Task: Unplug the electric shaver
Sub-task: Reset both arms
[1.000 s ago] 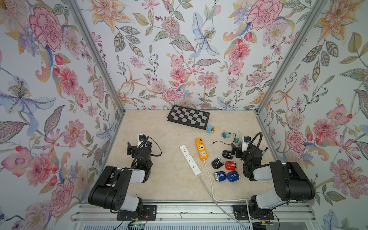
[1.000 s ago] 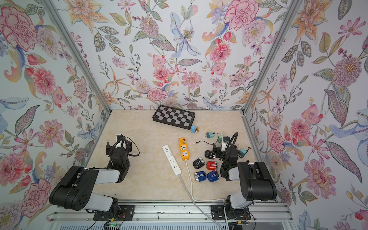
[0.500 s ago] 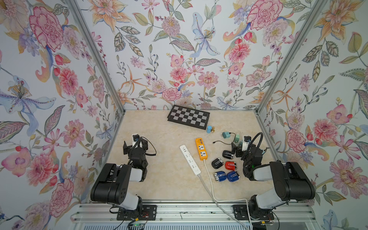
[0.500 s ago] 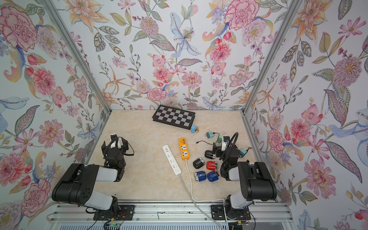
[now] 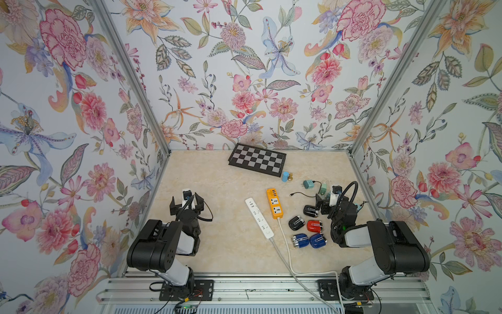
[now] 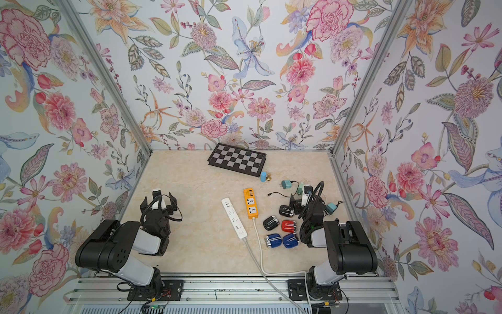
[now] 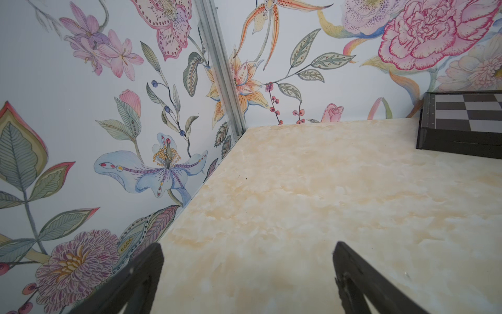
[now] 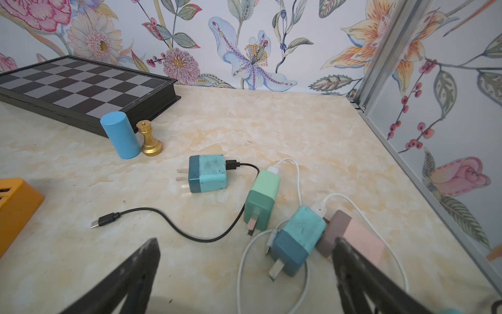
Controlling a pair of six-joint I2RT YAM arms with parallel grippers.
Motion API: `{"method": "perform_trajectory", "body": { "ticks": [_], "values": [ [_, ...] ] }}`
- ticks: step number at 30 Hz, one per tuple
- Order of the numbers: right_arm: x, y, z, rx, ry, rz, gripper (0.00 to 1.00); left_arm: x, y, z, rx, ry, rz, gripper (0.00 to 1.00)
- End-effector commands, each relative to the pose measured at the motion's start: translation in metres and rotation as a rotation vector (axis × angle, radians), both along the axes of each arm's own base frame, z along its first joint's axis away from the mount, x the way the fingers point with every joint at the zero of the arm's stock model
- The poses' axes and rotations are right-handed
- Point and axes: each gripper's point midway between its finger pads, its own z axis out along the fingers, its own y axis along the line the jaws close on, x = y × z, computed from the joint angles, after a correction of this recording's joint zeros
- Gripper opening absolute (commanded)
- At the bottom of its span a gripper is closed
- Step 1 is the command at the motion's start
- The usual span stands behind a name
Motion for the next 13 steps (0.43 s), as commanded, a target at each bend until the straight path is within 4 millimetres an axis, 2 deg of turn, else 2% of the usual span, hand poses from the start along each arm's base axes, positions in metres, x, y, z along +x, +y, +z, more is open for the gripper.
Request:
{"method": "perform_trajectory", "body": {
  "ticks": [1, 5, 13],
  "values": [
    [0.0039, -0.008, 0.0101, -0.024, -0.042, -0.053, 1.0, 0.0042, -0.0008, 0.0157, 0.004, -0.061, -0.003, 0.99],
    [0.0095, -0.0172, 0.0065, 0.015, -0.008, -0.075, 1.0, 0.0076, -0.0011, 0.014, -0.004, -0.05, -0.016, 0.99],
    [0.0092, -0.0168, 0.0062, 0.016, -0.005, -0.072, 1.0, 0.0081, -0.0028, 0.0144, -0.003, -0.051, -0.04, 0.99]
  ]
}}
